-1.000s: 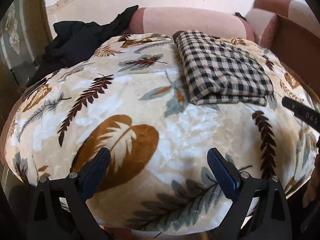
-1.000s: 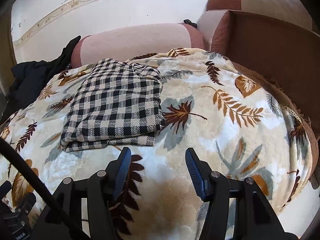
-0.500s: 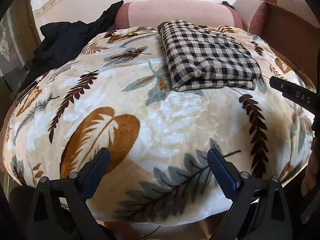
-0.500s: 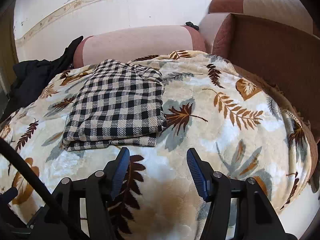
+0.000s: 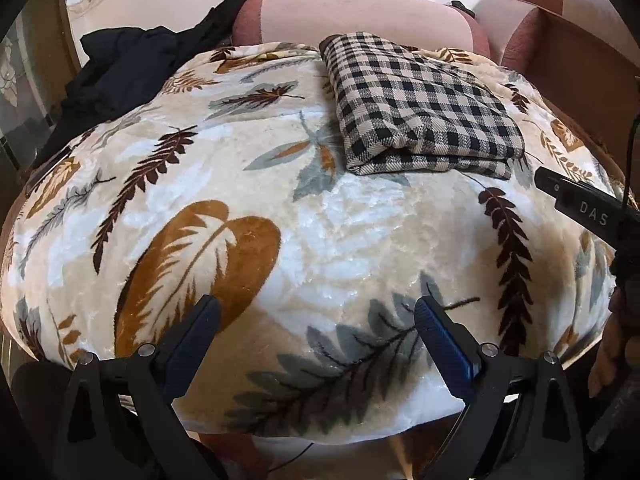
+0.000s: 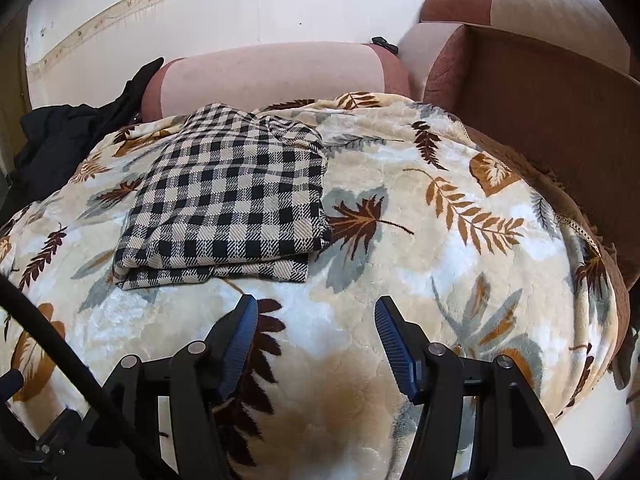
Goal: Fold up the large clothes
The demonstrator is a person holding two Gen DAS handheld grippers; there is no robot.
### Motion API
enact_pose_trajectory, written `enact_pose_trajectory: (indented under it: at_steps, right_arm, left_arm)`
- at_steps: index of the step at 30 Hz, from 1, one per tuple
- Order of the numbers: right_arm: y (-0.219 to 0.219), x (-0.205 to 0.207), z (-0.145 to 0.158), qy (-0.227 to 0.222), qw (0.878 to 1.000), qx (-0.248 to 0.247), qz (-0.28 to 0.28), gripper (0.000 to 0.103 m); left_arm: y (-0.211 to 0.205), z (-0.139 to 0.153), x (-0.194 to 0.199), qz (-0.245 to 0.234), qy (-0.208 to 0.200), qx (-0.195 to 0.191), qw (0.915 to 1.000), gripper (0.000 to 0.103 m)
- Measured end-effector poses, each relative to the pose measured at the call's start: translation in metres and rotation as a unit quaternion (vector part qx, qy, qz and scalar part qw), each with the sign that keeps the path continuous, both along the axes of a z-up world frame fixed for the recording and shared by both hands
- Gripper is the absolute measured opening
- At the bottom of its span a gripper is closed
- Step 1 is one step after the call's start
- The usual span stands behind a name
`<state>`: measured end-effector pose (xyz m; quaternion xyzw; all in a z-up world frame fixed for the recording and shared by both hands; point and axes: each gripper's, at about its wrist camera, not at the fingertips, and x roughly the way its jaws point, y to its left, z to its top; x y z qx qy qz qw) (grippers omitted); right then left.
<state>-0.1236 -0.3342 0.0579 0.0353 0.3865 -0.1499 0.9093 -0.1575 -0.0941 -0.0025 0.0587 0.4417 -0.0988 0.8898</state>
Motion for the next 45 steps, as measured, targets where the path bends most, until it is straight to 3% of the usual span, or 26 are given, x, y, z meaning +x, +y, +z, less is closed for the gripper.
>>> enact_pose_trajectory:
  at_steps: [45]
  right_arm:
    - [0.004,-0.007,0.003,-0.004,1.000,-0.022,-0.002,0.068]
  left_arm:
    - [-0.003,-0.012,-0.006,-0.005,0.028,0.003,0.9996,0.097]
